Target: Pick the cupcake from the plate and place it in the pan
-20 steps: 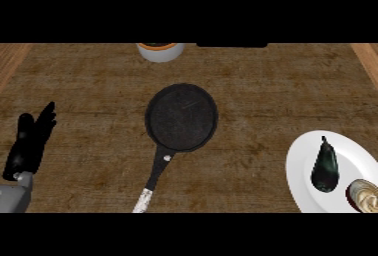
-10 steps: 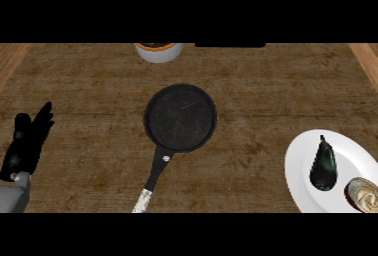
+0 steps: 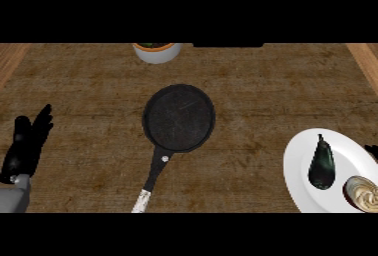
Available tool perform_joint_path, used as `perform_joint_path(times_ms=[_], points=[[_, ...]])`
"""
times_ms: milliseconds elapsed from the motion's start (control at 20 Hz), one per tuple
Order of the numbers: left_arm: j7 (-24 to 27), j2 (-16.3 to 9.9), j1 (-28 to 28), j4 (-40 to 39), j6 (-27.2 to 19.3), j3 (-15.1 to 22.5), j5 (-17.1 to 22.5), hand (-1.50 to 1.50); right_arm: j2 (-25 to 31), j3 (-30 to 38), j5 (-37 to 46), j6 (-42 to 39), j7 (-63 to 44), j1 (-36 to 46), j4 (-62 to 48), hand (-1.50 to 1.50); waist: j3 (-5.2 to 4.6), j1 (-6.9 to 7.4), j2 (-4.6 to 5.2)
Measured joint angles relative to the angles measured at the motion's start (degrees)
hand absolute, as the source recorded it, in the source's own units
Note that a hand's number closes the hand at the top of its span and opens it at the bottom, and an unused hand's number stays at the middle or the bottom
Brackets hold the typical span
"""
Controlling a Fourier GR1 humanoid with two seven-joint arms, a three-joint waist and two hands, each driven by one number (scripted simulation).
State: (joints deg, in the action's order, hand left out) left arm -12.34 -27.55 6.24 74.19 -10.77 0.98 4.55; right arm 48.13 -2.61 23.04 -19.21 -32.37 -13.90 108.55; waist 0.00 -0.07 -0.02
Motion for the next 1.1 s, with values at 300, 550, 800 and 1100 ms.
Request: perform_joint_path(times_ms=[300, 550, 800, 1100], points=[[0.11, 1.55, -0.29, -0.13, 1.1, -1.91, -2.08, 0.0, -4.19, 1.48, 4.27, -3.34, 2.38, 1.22, -2.75, -1.5, 0.0, -0.04, -0.01], [-1.06, 2.81, -1.85, 2.67, 2.03, -2.76, -3.69, 0.0, -7.7, 2.42, 8.3, -4.61, 4.28, 1.81, -4.12, -1.5, 0.01, -0.01, -0.02], [-1.44, 3.94, 0.04, 1.34, 2.79, -4.21, -5.26, 0.0, -11.51, 2.27, 11.93, -6.01, 4.58, 3.97, -5.97, -1.5, 0.0, -0.04, 0.01], [-1.88, 4.26, -0.56, 2.55, 4.69, -6.25, -6.22, 0.0, -13.97, 4.26, 15.72, -6.47, 7.94, 4.01, -10.41, -1.5, 0.0, 0.0, 0.0]])
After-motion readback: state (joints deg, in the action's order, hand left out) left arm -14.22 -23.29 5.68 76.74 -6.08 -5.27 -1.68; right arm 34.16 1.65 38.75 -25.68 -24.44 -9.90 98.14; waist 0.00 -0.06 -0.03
